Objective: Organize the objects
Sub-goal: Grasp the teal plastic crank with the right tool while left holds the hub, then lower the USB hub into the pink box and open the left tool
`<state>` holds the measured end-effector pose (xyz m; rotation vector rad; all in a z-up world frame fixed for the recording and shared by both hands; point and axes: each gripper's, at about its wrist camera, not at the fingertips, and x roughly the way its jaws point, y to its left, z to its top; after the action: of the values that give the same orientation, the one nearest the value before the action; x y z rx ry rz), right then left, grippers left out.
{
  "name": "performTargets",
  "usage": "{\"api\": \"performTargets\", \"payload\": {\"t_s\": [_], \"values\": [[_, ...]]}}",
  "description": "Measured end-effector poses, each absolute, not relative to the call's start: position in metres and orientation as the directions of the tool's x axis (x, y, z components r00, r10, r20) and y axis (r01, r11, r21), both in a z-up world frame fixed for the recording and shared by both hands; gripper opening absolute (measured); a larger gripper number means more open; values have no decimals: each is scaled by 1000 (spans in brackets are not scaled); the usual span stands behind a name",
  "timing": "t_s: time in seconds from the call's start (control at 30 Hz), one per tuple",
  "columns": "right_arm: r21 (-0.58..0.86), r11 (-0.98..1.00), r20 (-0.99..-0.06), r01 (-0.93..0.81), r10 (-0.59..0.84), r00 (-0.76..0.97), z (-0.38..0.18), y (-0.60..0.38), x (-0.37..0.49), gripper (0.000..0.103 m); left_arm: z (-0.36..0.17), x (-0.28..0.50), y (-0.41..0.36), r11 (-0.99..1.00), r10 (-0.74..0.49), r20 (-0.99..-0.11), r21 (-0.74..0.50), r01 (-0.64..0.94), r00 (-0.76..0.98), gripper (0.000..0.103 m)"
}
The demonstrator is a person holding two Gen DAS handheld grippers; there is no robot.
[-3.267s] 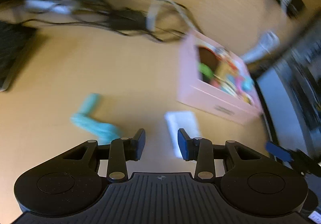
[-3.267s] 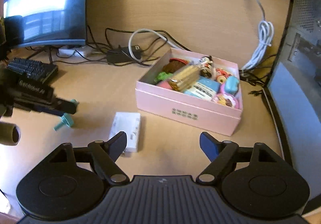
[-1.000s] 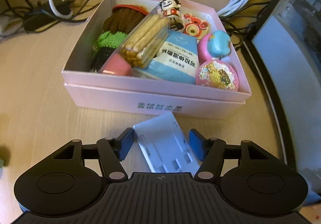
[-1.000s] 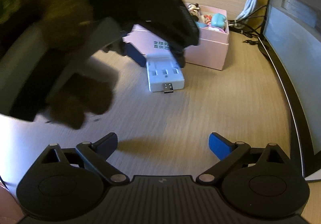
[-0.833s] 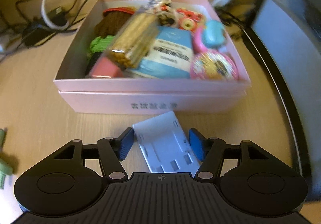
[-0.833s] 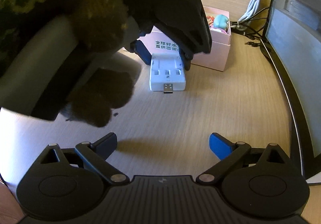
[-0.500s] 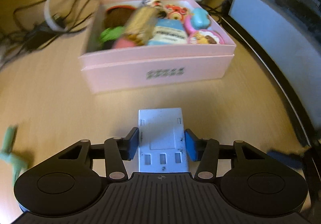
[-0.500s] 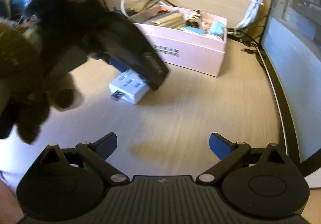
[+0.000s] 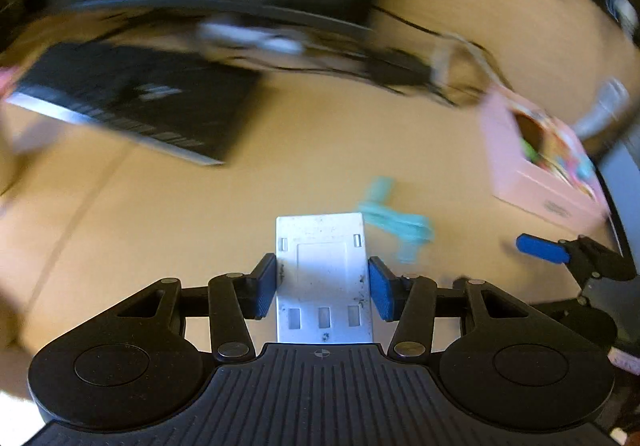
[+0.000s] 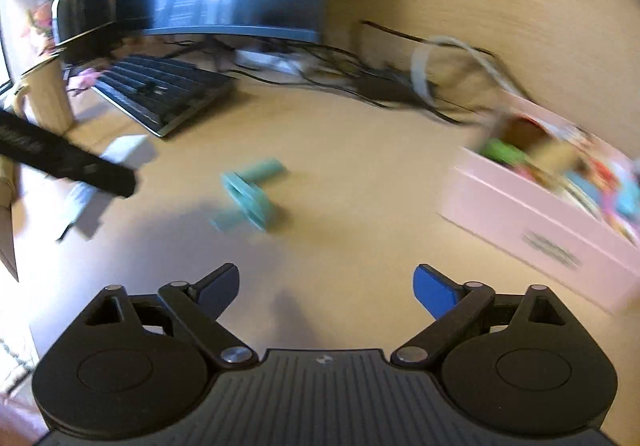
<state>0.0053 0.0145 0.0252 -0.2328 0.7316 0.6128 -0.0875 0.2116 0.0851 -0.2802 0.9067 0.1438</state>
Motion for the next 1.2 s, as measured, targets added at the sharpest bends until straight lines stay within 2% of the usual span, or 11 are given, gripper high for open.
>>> {"api": "performTargets", "payload": {"t_s": [0.13,0.2,0.27,0.3,0.37,0.47,0.67,0.9,1.0,1.2], "values": [[24,784,-682,-620,466,563,22,65,24,86,80,-106,253,926,17,-795,-216,-309,606,53],[-4,779,-685,-627,455,569,18,86,31,74,77,-111,266,920,5,-797,-233,-315,604,53],[-23,769,-709,-639,438,552,11,100,38,51,74,-112,276,918,-16,-799,-250,-308,601,53],[-21,768,-723,-640,430,540,8,105,42,48,72,-110,278,920,-31,-801,-257,-297,598,53],[-19,772,-749,-635,410,520,4,108,47,24,67,-107,273,927,-63,-805,-267,-265,590,53],[2,766,-771,-643,410,487,11,99,41,11,62,-98,257,945,-137,-809,-279,-168,571,53],[-38,812,-790,-582,332,516,35,45,-1,11,56,-74,205,950,-284,-811,-309,37,511,53],[-28,914,-775,-404,235,587,67,-35,-34,11,63,-50,134,908,-417,-794,-348,232,441,53],[-30,947,-737,-321,196,647,87,-66,-45,11,87,-26,103,877,-475,-756,-369,306,451,53],[-17,971,-659,-240,170,733,119,-111,-56,11,155,40,34,853,-505,-630,-265,449,590,53]]}}
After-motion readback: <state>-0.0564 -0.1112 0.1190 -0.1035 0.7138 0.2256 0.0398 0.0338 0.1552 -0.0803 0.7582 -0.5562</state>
